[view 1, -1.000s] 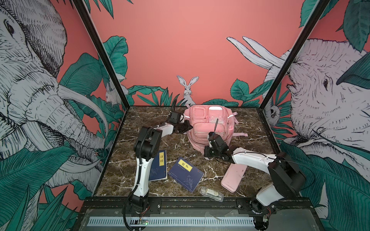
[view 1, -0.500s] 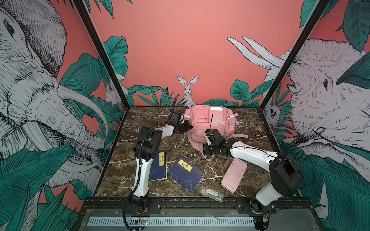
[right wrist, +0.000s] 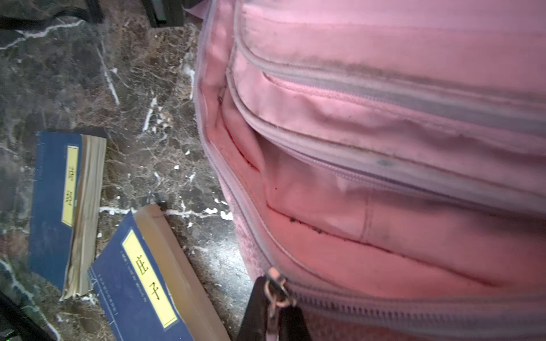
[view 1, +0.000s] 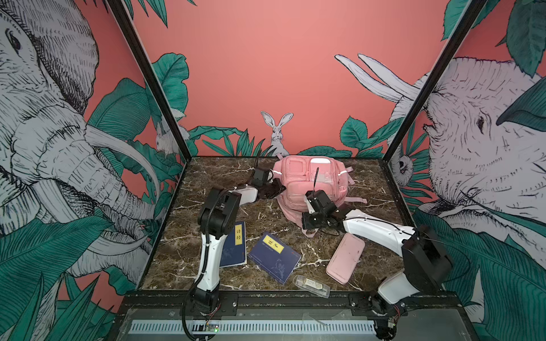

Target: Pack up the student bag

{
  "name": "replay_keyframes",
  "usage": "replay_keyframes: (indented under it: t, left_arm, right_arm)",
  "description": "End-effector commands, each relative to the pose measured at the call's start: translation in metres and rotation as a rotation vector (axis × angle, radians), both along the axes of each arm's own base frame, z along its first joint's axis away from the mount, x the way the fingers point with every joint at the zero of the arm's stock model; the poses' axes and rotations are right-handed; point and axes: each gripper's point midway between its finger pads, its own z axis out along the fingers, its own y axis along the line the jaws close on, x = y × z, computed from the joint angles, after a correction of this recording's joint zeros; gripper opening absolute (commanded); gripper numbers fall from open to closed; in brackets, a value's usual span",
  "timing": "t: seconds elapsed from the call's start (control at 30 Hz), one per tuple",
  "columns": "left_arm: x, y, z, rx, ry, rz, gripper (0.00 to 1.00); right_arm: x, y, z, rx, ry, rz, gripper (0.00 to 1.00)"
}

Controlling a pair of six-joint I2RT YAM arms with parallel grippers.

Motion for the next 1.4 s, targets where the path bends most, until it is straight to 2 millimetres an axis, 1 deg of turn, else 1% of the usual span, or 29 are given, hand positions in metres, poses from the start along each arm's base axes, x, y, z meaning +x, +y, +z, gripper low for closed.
replay_keyframes:
  t: [0.0, 0.17, 0.27, 0.33, 0.4, 0.43, 0.47, 0.53, 0.6, 0.67, 0.7, 0.73, 0.83, 0.93, 1.0, 1.07, 1.13, 1.17, 1.23, 1.27, 1.37]
  left_arm:
    - [0.010, -0.005, 0.039, -0.041, -0.091, 0.057, 0.00]
    - [0.010, -0.011, 0.039, -0.053, -0.092, 0.066, 0.00]
    - [0.010, -0.012, 0.039, -0.057, -0.094, 0.074, 0.00]
    - [0.011, -0.012, 0.039, -0.064, -0.093, 0.077, 0.00]
    - [0.010, -0.011, 0.039, -0.065, -0.092, 0.079, 0.00]
    - [0.009, -0.011, 0.040, -0.064, -0.097, 0.079, 0.00]
    - [0.010, -0.009, 0.041, -0.061, -0.100, 0.084, 0.00]
    - [0.010, -0.006, 0.043, -0.056, -0.105, 0.086, 0.00]
    - [0.012, 0.002, 0.047, -0.056, -0.109, 0.095, 0.00]
    - [0.012, 0.014, 0.050, -0.048, -0.114, 0.110, 0.00]
    - [0.012, 0.021, 0.052, -0.041, -0.118, 0.119, 0.00]
    - [0.012, 0.027, 0.054, -0.038, -0.121, 0.127, 0.00]
    - [0.007, 0.040, 0.054, -0.031, -0.121, 0.137, 0.00]
    - [-0.003, 0.044, 0.051, -0.023, -0.113, 0.125, 0.00]
    - [-0.010, 0.044, 0.048, -0.023, -0.102, 0.117, 0.00]
    - [-0.019, 0.039, 0.044, -0.028, -0.088, 0.099, 0.00]
    - [-0.030, 0.029, 0.040, -0.029, -0.076, 0.067, 0.00]
    - [-0.034, 0.025, 0.039, -0.028, -0.072, 0.054, 0.00]
    - [-0.041, 0.014, 0.036, -0.027, -0.068, 0.032, 0.00]
    - [-0.042, 0.011, 0.037, -0.029, -0.069, 0.027, 0.00]
    - [-0.043, -0.002, 0.038, -0.044, -0.067, 0.017, 0.00]
  right_arm:
    - [-0.004, 0.047, 0.012, 0.177, 0.060, 0.104, 0.00]
    - [0.004, 0.076, 0.006, 0.251, 0.107, 0.117, 0.00]
    - [0.017, 0.093, 0.003, 0.280, 0.118, 0.115, 0.00]
    - [0.027, 0.108, 0.002, 0.313, 0.123, 0.111, 0.00]
    - [0.038, 0.118, -0.003, 0.327, 0.129, 0.095, 0.00]
    - [0.041, 0.123, -0.010, 0.330, 0.138, 0.091, 0.00]
    - [0.049, 0.130, -0.002, 0.349, 0.121, 0.092, 0.00]
    - [0.056, 0.130, -0.006, 0.333, 0.109, 0.072, 0.00]
    - [0.063, 0.120, -0.004, 0.314, 0.082, 0.049, 0.00]
    - [0.071, 0.103, -0.001, 0.290, 0.052, 0.014, 0.00]
    - [0.075, 0.091, -0.001, 0.279, 0.042, -0.006, 0.00]
    - [0.076, 0.076, -0.006, 0.264, 0.048, -0.029, 0.00]
    - [0.085, 0.040, -0.007, 0.250, 0.046, -0.084, 0.00]
    - [0.089, 0.009, -0.006, 0.219, 0.042, -0.114, 0.00]
    - [0.089, -0.007, -0.004, 0.189, 0.035, -0.120, 0.00]
    - [0.088, -0.023, -0.005, 0.152, 0.031, -0.126, 0.00]
    - [0.084, -0.037, -0.005, 0.122, 0.031, -0.127, 0.00]
    - [0.081, -0.041, -0.006, 0.113, 0.032, -0.126, 0.00]
    - [0.073, -0.041, -0.009, 0.107, 0.052, -0.099, 0.00]
    - [0.070, -0.040, -0.009, 0.112, 0.062, -0.087, 0.00]
    - [0.055, -0.025, -0.013, 0.143, 0.090, -0.039, 0.00]
